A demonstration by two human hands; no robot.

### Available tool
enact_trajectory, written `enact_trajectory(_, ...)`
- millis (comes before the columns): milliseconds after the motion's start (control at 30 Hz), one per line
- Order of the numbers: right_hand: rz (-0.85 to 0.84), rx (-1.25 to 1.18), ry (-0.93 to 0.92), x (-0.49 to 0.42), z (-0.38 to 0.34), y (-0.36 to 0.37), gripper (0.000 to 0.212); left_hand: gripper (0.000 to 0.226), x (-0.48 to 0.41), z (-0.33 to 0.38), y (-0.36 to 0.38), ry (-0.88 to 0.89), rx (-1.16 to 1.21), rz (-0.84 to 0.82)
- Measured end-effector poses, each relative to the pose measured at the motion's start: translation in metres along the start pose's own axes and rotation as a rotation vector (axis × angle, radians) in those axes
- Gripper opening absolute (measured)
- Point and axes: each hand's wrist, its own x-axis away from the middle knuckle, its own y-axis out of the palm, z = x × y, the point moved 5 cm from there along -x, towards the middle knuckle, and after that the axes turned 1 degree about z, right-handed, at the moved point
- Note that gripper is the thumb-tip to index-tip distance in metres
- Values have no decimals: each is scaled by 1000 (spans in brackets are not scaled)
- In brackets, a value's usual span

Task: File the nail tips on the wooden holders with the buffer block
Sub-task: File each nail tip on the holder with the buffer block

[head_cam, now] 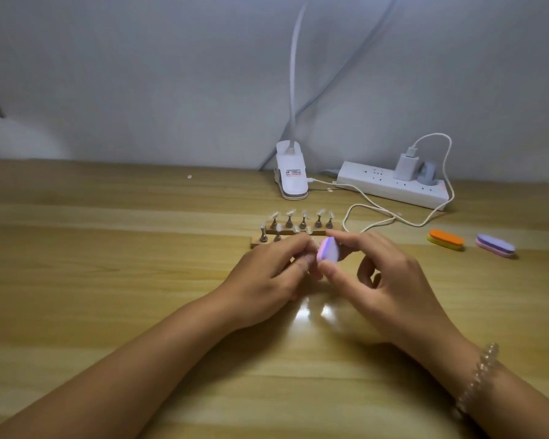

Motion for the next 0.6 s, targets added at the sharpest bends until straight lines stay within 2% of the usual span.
enact_trajectory(67, 15, -3, 42, -1, 4, -2, 39, 17, 0, -1, 1, -1, 20, -7)
enact_trajectory(167, -25, 65, -73, 4, -7, 1, 38, 21, 0, -1, 1, 0, 9, -4)
enact_trajectory(300, 37, 26, 21, 0, 2, -4, 38, 17, -1, -2, 2, 9, 11, -5)
enact_trajectory(400, -16, 100, -109, 5, -12, 2, 40, 19, -2, -2, 1, 8, -12, 6)
enact_trajectory(533, 86, 60, 21, -1, 1, -6, 35, 18, -3, -2, 1, 8, 26, 20)
enact_trajectory(600, 52, 118, -30, 1, -4, -4, 36, 19, -2, 1, 0, 28, 22, 20)
